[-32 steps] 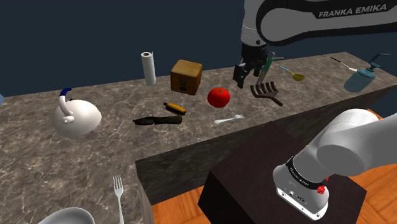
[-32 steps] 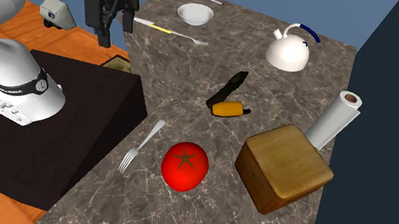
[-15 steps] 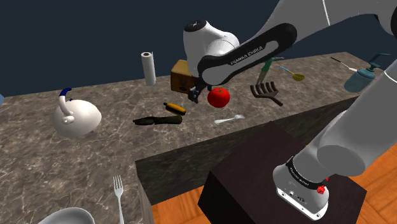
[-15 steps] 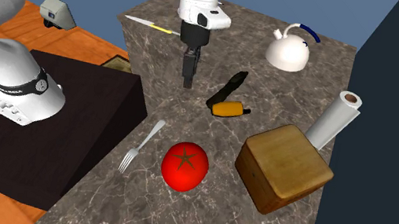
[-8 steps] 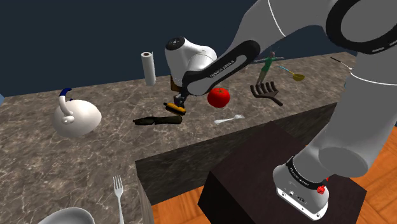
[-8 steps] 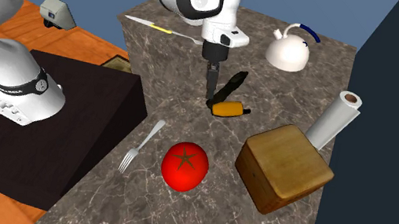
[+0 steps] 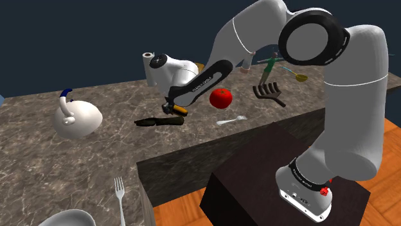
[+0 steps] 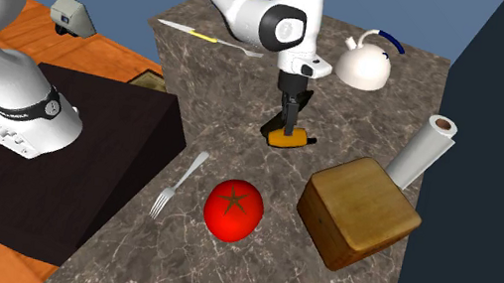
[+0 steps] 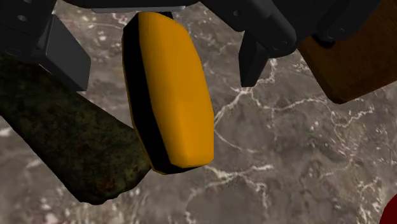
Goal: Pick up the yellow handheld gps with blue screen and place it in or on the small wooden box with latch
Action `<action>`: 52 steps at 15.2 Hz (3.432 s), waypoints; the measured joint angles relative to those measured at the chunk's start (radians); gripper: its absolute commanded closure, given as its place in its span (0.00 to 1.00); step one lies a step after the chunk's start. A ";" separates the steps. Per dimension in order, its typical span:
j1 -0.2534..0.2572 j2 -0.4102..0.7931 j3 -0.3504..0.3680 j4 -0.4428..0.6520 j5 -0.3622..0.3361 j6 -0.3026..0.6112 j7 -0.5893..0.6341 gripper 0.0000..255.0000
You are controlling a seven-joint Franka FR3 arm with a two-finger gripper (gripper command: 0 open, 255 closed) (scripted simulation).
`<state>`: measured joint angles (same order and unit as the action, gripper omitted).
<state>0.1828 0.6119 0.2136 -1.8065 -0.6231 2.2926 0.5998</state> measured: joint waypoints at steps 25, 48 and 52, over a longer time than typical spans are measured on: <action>-0.002 0.073 -0.028 0.035 -0.034 0.049 0.011 1.00; -0.036 -0.131 0.035 0.018 0.072 -0.125 -0.103 1.00; -0.039 -0.159 0.043 0.032 0.090 -0.162 -0.124 1.00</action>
<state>0.1439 0.4530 0.2571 -1.7747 -0.5329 2.1305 0.4760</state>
